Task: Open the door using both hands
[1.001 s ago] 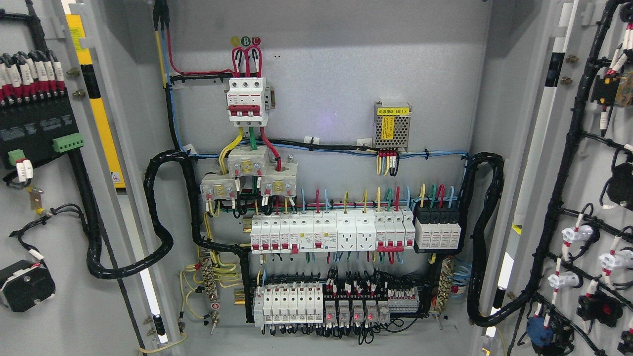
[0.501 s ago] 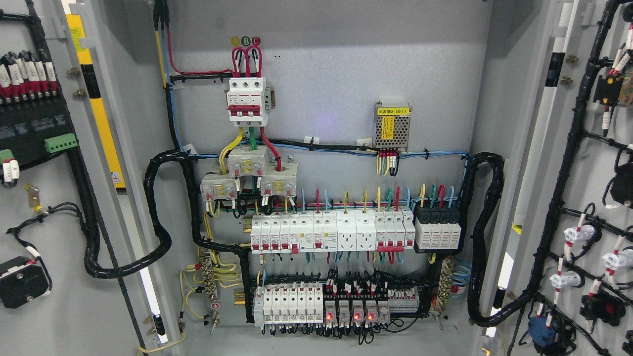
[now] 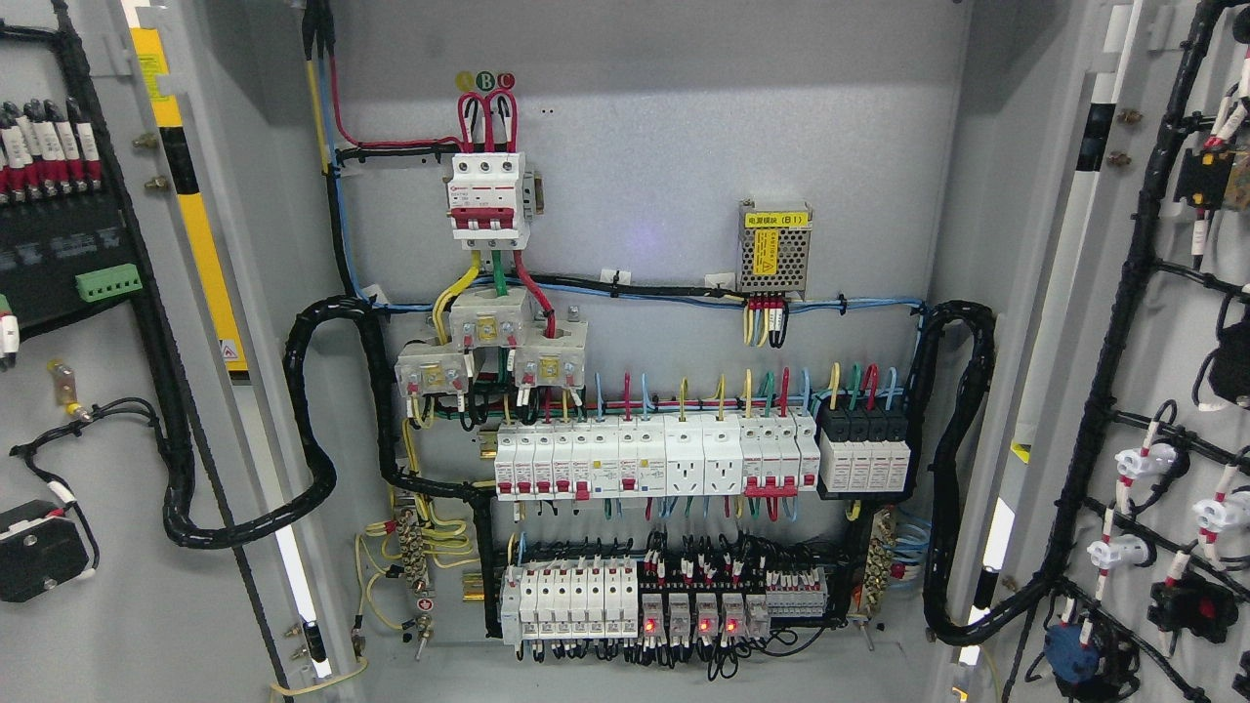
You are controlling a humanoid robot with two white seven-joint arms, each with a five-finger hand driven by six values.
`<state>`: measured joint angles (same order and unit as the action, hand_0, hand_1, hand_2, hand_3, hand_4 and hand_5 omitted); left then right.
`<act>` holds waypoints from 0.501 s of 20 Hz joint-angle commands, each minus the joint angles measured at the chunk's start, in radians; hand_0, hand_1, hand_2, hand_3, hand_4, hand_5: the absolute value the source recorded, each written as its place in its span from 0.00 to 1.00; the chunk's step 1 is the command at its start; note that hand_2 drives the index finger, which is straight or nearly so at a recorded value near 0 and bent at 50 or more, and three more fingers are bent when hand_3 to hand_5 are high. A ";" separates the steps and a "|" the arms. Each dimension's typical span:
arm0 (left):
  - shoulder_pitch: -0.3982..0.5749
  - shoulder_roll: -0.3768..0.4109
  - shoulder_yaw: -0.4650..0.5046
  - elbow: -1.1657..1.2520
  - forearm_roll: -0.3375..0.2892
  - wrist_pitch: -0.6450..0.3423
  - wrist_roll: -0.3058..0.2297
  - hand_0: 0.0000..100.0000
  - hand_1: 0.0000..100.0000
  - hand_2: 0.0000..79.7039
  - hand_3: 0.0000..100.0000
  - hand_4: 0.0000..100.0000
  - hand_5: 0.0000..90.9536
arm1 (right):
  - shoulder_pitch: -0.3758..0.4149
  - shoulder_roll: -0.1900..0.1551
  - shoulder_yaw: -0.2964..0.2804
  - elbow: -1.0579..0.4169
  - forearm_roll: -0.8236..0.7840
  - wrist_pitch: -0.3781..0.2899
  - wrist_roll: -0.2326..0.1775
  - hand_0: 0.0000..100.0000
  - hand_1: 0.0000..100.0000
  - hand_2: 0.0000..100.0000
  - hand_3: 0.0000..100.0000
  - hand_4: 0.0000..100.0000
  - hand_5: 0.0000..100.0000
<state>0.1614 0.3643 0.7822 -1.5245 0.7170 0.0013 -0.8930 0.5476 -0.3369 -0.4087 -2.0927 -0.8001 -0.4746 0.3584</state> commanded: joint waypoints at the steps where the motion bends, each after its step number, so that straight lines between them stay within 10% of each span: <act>1: -0.010 0.031 -0.003 0.044 -0.001 0.000 0.000 0.02 0.13 0.35 0.48 0.33 0.07 | 0.002 -0.001 -0.009 0.002 -0.004 0.002 0.001 0.21 0.06 0.00 0.00 0.00 0.00; 10: 0.009 0.024 -0.003 -0.008 0.001 -0.001 0.000 0.02 0.14 0.35 0.48 0.32 0.07 | -0.001 -0.002 -0.030 0.003 -0.017 0.005 0.001 0.22 0.06 0.00 0.00 0.00 0.00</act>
<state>0.1589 0.3811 0.7808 -1.5094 0.7168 0.0016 -0.8934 0.5480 -0.3379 -0.4191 -2.0909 -0.8098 -0.4702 0.3594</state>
